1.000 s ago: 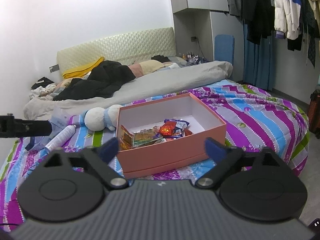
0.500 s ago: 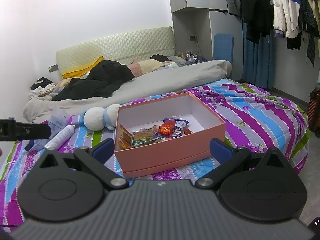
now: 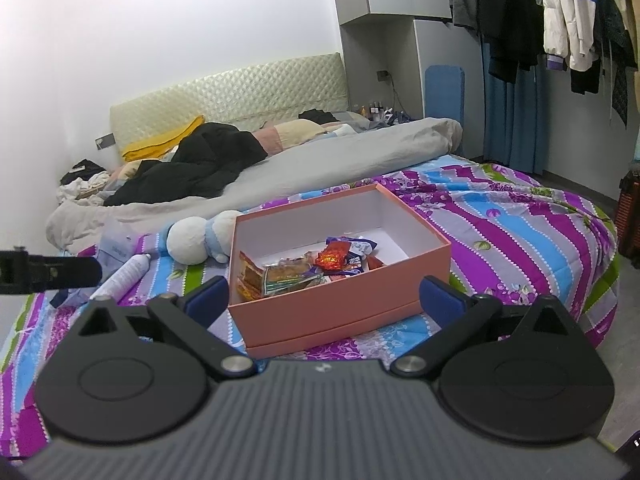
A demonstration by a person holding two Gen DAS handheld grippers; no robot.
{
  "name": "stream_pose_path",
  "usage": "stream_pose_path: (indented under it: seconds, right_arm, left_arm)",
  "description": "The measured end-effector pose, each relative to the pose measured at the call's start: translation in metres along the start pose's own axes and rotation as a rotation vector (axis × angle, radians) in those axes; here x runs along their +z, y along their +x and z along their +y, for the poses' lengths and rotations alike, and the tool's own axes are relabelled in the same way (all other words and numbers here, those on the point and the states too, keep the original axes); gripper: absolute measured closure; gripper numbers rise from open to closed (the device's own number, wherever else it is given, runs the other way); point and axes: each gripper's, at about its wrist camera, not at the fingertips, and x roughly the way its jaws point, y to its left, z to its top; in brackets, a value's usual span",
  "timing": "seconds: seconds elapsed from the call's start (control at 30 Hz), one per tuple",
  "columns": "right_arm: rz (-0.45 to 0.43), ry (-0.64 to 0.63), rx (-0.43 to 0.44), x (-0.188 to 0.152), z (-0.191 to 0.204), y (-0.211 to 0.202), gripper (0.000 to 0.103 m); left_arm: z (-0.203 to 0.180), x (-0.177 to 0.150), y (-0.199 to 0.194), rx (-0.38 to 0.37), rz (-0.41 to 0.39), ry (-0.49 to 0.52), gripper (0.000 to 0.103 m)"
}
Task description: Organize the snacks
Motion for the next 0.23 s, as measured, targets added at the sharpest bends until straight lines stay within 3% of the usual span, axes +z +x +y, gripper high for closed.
stream_pose_path:
  seconds: [0.23]
  right_arm:
    - [0.000,-0.002,0.000,0.0005,0.0011,0.0011,0.000]
  left_arm:
    - [0.0019,-0.0017,0.0006,-0.009,0.003,-0.002,0.000]
